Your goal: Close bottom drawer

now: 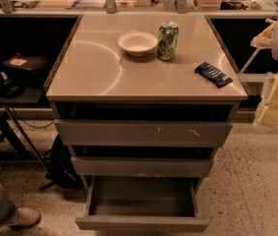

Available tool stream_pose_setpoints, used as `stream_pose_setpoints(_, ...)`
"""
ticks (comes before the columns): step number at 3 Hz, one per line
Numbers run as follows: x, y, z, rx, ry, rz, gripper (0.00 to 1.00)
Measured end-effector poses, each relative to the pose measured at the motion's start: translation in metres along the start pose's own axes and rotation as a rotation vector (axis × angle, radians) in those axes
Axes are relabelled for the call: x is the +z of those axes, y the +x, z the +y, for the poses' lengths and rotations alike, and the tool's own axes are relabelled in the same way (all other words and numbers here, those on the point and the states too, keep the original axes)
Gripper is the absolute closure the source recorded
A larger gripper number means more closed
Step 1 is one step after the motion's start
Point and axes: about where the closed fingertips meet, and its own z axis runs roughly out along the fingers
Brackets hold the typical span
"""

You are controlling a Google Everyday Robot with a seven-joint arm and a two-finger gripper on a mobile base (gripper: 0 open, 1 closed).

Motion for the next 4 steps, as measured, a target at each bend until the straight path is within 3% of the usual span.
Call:
stream_pose_setpoints(1,0.0,0.0,0.0,0.0,0.0,0.0,0.0)
stream_pose_setpoints(2,-0.02,-0.013,-0.003,-0.022,0.041,0.031,0.0)
stream_pose_setpoints(3,-0.048,-0.018,0.023,-0.084,0.125,0.02,0.0)
stream_pose_setpoints(4,-0.05,0.032,0.062,-0.063,0.207,0.01,0.0)
